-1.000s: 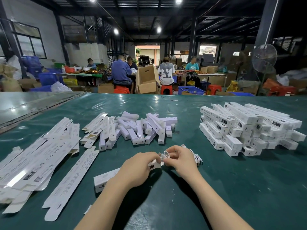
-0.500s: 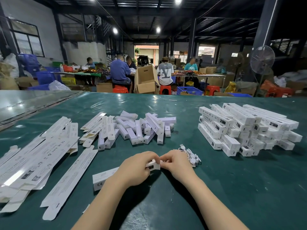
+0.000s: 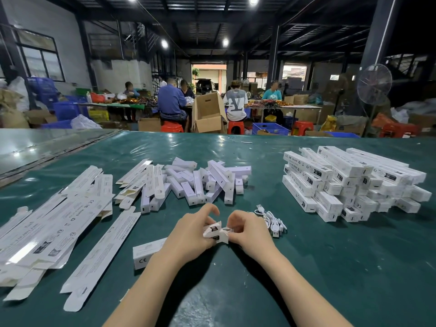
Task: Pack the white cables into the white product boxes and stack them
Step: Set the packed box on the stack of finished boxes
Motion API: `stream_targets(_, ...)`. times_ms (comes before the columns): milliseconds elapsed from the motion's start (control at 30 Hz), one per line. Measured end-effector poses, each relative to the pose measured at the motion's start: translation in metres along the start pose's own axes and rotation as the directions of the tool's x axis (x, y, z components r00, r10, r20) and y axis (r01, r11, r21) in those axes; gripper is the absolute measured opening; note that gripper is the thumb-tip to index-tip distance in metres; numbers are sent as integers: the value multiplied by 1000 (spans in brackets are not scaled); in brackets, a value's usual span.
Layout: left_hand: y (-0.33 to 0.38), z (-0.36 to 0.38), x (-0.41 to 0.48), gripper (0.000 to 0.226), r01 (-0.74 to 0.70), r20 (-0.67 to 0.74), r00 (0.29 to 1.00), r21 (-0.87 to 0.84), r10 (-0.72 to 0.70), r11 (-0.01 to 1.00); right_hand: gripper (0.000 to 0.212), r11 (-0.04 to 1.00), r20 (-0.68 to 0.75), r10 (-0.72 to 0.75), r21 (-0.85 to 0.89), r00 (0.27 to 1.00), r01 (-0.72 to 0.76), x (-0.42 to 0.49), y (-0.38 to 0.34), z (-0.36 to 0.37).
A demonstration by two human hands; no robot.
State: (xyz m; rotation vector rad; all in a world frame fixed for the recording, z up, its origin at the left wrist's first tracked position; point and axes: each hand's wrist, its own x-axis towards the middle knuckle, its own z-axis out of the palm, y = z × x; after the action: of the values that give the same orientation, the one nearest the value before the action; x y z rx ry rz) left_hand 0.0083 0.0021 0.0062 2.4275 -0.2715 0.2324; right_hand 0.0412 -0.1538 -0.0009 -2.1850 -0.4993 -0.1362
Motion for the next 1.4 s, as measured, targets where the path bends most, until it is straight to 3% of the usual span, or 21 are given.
stream_targets(133, 0, 2, -2, 43, -20, -30, 999, 44, 21, 999, 35, 998, 14, 61, -12, 998, -61, 1, -1, 1)
stream_targets(300, 0, 0, -3, 49, -13, -12, 1000, 27, 13, 1000, 31, 964, 123, 49, 254, 991, -79, -4, -2, -5)
stream_targets(433, 2, -2, -6, 47, -17, -9, 1000, 26, 17, 1000, 30, 932, 190, 33, 350, 981, -99, -2, 1, -9)
stream_targets(533, 2, -2, -6, 47, -35, -14, 999, 34, 35, 999, 26, 955, 88, 96, 272, 991, -117, -2, -1, -4)
stream_targets(633, 2, -1, -5, 47, -36, -15, 999, 45, 37, 998, 17, 998, 32, 23, 51, 999, -25, -2, -3, 3)
stream_targets(800, 1, 1, -4, 45, -28, -12, 1000, 56, 29, 998, 47, 952, 221, 51, 284, 974, -114, -4, 4, -10)
stream_targets(867, 1, 1, -3, 44, -15, -16, 1000, 79, 16, 997, 54, 952, 284, 46, 277, 958, -128, -3, 8, -13)
stream_targets(1033, 1, 4, -3, 30, 16, -17, 1000, 299, -12, 954, 42, 957, 239, 21, 277, 971, -88, -4, 7, -4)
stream_targets(1100, 1, 7, -2, 32, -2, -25, 1000, 372, 13, 928, 36, 975, 131, 19, 215, 991, -47, -4, 8, 2)
stream_targets(1200, 1, 7, 0, 32, -5, -45, 999, 347, 22, 938, 33, 1000, 15, 0, -25, 1000, 0, 0, 12, 4)
stream_targets(1400, 0, 4, -1, 33, -44, 3, 999, 318, 46, 947, 23, 949, 100, -93, -293, 991, 119, 0, 8, 7)
